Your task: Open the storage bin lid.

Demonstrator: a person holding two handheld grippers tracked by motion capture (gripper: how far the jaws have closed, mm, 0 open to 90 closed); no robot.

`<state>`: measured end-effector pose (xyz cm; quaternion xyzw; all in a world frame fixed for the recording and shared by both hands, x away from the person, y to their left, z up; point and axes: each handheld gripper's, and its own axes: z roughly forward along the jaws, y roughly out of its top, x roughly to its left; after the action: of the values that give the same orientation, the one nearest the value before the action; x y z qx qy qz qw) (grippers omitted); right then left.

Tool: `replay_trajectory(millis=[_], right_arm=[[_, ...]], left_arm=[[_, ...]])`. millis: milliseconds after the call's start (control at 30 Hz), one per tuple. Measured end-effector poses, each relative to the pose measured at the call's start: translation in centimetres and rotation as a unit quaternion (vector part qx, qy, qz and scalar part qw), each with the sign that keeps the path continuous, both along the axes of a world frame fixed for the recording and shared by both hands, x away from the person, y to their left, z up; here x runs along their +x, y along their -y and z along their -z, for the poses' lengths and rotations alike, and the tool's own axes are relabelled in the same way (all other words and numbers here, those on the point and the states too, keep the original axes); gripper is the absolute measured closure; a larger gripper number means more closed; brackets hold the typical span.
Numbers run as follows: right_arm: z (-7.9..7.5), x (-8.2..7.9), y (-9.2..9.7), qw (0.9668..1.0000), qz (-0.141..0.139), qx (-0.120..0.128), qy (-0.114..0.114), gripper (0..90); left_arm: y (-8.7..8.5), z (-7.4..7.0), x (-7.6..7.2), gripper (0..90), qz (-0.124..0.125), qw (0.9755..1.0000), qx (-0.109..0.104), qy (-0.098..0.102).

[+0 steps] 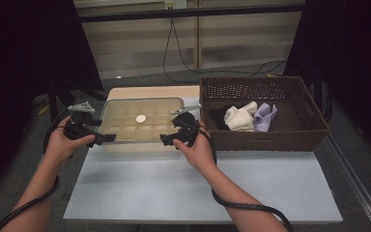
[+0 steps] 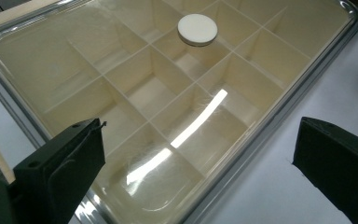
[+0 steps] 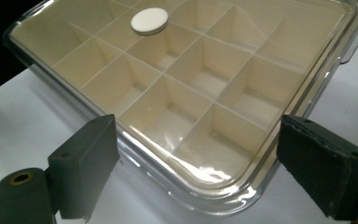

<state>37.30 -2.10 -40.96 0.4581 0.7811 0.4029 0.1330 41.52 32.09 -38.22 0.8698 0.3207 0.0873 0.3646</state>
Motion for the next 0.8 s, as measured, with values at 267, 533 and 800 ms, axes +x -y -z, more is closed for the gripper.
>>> replay_trajectory(millis=[267,533,800], right_arm=[[0.4,1.0,0.0,0.9998,0.019,-0.008,-0.010,10.8],[0.6,1.3,-0.2,0.9995,0.024,-0.019,-0.009,10.0],[0.7,1.4,-0.4,0.9990,0.031,-0.029,-0.014,9.3]], left_arm=[[-0.7,0.3,0.6,1.9,-0.010,0.9999,0.001,-0.002],[-1.3,0.8,1.3,1.9,-0.025,0.9996,-0.003,-0.014],[-1.9,2.0,1.9,1.9,-0.037,0.9986,0.000,-0.037]])
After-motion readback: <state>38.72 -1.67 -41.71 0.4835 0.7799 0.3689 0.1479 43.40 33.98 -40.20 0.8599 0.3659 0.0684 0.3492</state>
